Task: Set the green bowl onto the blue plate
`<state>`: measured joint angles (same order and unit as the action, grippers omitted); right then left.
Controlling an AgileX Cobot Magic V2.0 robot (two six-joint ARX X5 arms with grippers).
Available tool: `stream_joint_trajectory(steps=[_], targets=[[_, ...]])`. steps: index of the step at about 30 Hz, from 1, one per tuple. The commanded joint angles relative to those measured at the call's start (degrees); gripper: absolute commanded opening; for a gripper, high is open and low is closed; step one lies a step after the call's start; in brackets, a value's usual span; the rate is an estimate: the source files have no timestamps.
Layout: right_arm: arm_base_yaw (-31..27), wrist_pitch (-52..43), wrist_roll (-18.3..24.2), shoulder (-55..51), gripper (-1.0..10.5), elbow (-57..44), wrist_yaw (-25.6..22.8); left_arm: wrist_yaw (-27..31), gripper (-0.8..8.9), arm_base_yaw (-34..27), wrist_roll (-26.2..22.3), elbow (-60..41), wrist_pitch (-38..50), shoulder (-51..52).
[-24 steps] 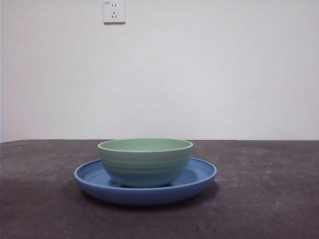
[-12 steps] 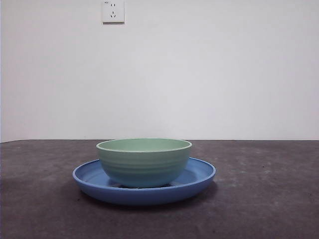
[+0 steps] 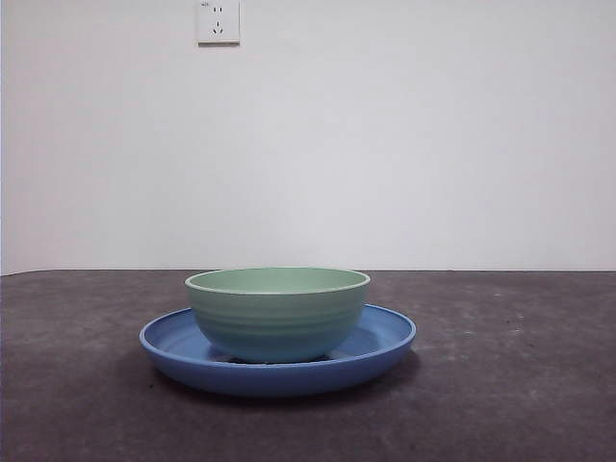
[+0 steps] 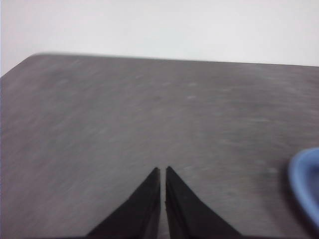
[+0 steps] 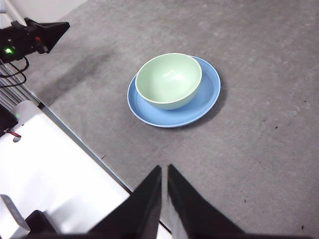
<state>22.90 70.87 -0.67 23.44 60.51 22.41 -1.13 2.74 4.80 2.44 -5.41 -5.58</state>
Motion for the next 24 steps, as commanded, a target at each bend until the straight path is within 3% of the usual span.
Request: stream_joint_trajectory(steps=[1, 9, 15, 24], targets=[[0.3, -0.6, -0.4, 0.2, 0.2, 0.3, 0.1, 3.0, 0.19, -0.2, 2.1, -1.0, 0.7, 0.3], [0.3, -0.6, -0.4, 0.2, 0.2, 0.3, 0.1, 3.3, 0.19, -0.2, 1.5, -1.8, -1.5, 2.6], [0.3, -0.6, -0.4, 0.2, 0.2, 0.3, 0.1, 3.3, 0.19, -0.2, -2.2, -1.8, -4.2, 4.6], [0.3, -0.6, -0.4, 0.2, 0.2, 0.3, 0.1, 3.2, 0.19, -1.5, -2.3, -1.8, -5.7, 5.4]])
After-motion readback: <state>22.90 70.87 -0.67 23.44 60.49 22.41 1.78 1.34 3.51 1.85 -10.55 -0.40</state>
